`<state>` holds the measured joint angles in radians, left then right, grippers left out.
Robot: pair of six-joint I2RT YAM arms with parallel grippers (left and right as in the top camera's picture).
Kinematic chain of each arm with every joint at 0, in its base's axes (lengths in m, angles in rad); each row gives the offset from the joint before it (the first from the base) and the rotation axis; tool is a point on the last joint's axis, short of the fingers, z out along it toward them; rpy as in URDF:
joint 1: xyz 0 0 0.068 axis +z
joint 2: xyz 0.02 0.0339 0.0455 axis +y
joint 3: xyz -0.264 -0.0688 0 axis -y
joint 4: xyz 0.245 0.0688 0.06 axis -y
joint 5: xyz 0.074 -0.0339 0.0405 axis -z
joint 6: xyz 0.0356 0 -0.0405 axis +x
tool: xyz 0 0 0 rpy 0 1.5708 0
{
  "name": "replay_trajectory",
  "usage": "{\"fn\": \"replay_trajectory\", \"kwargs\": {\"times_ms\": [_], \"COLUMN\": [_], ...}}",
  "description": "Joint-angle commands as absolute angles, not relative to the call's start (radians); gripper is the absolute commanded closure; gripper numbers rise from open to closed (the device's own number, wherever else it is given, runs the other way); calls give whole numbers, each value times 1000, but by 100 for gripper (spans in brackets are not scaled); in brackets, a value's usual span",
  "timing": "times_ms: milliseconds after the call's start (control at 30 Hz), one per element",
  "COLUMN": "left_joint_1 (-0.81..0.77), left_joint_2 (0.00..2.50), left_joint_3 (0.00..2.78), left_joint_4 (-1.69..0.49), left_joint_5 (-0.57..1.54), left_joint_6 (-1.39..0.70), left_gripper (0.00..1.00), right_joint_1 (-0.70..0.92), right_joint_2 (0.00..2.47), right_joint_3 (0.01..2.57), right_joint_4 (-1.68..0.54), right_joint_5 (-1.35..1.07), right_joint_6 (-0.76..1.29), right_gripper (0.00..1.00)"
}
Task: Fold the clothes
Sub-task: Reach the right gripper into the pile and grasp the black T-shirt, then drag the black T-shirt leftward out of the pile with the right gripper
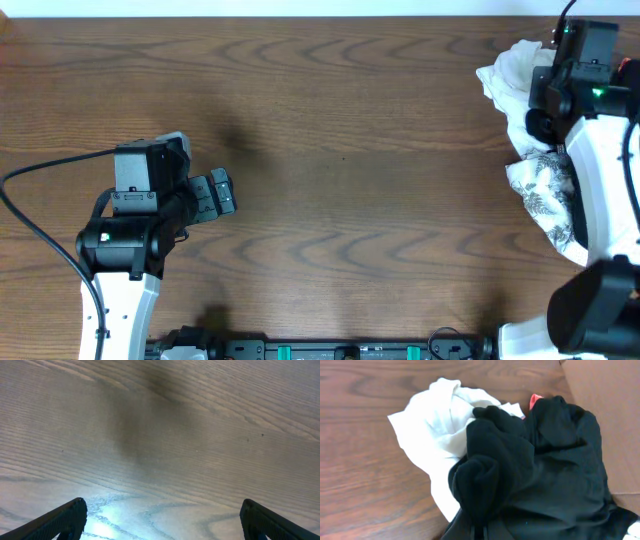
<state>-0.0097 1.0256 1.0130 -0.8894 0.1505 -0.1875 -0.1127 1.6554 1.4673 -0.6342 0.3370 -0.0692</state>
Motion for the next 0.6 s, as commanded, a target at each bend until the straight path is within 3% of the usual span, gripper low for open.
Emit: {"fn": "replay_trajectory", "kwargs": {"times_ms": [0, 567], "left_joint_1": [-13, -13], "left_joint_2": [1027, 1027], "left_joint_3": [1031, 1031], "left_joint_4": [-889, -889], "left_joint_5": [149, 149], "left_joint_6": [-197, -197], "left_gripper": [2, 2], "right_joint_1": [-76, 278], "right_joint_2": [1660, 1662], "right_joint_3": [1473, 1473], "right_joint_4": [-658, -615], "right_joint_5": [309, 281], "right_joint_6": [-61, 11], "right_gripper": [99, 99]}}
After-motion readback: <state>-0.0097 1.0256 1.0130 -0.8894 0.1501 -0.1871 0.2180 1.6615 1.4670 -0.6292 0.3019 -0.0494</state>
